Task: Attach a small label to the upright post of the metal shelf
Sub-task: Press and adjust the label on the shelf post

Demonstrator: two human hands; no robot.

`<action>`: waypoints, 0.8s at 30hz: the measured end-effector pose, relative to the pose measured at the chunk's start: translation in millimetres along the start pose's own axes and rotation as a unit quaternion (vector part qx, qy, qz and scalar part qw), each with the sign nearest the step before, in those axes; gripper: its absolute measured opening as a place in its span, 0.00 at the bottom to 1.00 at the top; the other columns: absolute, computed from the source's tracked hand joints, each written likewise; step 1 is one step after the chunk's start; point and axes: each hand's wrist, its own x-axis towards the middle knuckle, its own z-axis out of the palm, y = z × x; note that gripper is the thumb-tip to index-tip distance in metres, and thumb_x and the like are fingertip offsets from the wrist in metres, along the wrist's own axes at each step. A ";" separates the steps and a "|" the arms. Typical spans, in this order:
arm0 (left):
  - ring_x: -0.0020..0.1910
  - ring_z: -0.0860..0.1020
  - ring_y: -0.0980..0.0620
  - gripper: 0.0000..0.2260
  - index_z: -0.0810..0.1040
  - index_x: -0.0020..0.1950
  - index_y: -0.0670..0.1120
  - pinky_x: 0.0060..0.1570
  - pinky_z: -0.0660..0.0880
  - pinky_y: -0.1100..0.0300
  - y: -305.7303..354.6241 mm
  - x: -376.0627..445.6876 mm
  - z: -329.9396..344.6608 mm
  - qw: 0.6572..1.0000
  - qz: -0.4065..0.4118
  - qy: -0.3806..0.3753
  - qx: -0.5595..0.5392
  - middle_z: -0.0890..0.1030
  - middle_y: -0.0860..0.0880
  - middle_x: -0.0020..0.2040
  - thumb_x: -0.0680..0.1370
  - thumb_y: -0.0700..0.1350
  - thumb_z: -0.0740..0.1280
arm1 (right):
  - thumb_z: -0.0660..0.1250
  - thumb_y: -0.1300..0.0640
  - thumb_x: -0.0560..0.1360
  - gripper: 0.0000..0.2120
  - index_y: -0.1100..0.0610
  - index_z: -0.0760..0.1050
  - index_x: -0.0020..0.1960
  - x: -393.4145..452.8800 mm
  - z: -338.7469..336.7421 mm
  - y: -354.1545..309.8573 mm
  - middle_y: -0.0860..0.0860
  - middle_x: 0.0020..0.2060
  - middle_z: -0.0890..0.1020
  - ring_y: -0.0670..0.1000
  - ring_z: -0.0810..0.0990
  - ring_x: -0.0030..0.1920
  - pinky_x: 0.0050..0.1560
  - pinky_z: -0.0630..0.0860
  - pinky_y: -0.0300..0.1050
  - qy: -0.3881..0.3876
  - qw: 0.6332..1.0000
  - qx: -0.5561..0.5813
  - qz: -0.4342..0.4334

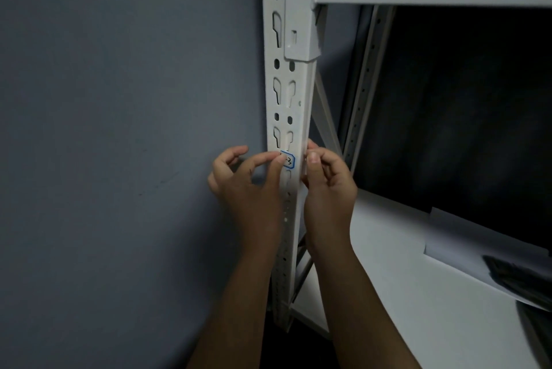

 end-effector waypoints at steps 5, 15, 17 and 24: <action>0.58 0.63 0.58 0.09 0.79 0.38 0.57 0.48 0.60 0.82 2.6 0.1 1.9 1.000 -0.009 -0.010 -0.004 0.70 0.57 0.57 0.70 0.43 0.74 | 0.62 0.62 0.78 0.05 0.55 0.76 0.48 -0.3 -0.1 0.9 0.46 0.53 0.81 0.35 0.81 0.46 0.39 0.76 0.30 -0.005 1.000 0.003 -0.006; 0.63 0.64 0.56 0.04 0.80 0.41 0.51 0.45 0.60 0.85 5.1 -0.3 0.1 0.998 -0.035 -0.046 -0.015 0.70 0.56 0.59 0.72 0.42 0.72 | 0.63 0.63 0.78 0.04 0.60 0.76 0.49 -4.3 1.5 1.2 0.46 0.56 0.79 0.43 0.81 0.52 0.41 0.78 0.32 -0.014 1.000 0.018 0.003; 0.62 0.63 0.57 0.04 0.80 0.40 0.52 0.46 0.59 0.85 4.3 1.3 -0.9 0.998 -0.021 -0.051 0.001 0.70 0.56 0.60 0.72 0.43 0.72 | 0.63 0.63 0.78 0.04 0.60 0.77 0.49 -5.2 1.1 0.7 0.45 0.56 0.79 0.41 0.81 0.51 0.41 0.78 0.32 -0.017 1.000 0.014 0.006; 0.59 0.60 0.60 0.03 0.80 0.41 0.50 0.50 0.60 0.80 -0.9 7.4 -4.4 0.994 0.057 -0.071 0.065 0.67 0.57 0.57 0.73 0.43 0.71 | 0.63 0.63 0.78 0.06 0.56 0.76 0.45 -6.7 -1.5 -0.6 0.45 0.59 0.78 0.43 0.81 0.52 0.45 0.79 0.34 -0.030 1.000 -0.006 -0.007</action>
